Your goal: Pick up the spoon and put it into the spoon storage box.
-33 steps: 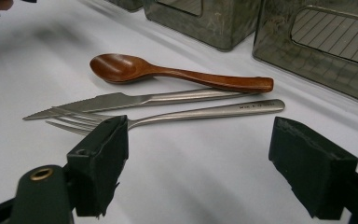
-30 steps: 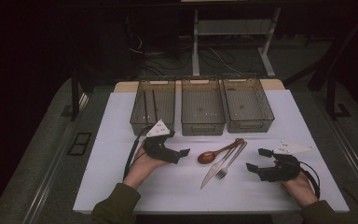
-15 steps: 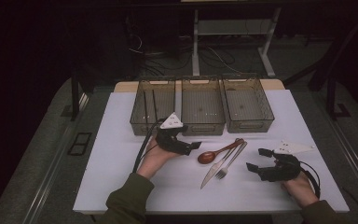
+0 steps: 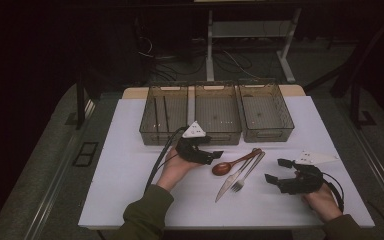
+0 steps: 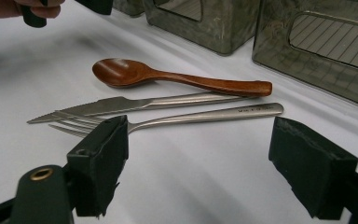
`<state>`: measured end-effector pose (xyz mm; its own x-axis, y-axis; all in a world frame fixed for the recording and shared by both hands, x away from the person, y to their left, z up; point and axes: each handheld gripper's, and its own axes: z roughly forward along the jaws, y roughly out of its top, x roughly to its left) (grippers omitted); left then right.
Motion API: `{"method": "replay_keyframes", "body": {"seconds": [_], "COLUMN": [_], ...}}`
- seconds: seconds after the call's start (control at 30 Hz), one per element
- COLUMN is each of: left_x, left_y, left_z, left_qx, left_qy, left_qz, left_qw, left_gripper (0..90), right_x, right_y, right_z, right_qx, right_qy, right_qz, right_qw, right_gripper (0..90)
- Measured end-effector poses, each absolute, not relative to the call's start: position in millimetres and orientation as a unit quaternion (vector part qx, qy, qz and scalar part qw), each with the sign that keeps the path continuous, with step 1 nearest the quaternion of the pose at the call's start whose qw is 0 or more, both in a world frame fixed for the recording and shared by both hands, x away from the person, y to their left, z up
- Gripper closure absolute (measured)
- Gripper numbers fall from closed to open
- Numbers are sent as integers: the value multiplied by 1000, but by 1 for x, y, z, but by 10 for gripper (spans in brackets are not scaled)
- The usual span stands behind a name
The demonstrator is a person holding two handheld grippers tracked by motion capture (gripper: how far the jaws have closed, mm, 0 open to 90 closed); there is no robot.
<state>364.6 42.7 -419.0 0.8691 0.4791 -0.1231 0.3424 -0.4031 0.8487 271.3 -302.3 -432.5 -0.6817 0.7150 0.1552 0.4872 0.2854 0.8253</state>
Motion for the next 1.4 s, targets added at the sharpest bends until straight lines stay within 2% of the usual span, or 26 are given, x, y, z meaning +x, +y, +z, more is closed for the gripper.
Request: {"method": "replay_keyframes", "body": {"seconds": [0.3,0.8,1.2,1.4], "left_x": [362,357,350,347], "left_y": [28,18,12,10], "left_z": [-433,-451,-454,-453], "left_qx": [852,874,890,892], "left_qy": [234,230,210,204], "left_qz": [49,21,33,28], "left_qw": [465,427,404,401], "left_gripper": [409,443,455,535], "right_x": [271,271,272,272], "right_y": [-302,-302,-302,-302], "right_z": [-432,-433,-433,-433], "right_qx": [379,377,377,377], "right_qy": [792,794,795,796], "right_qz": [463,462,460,460], "right_qw": [121,119,118,118], "right_gripper": [191,191,191,191]}}
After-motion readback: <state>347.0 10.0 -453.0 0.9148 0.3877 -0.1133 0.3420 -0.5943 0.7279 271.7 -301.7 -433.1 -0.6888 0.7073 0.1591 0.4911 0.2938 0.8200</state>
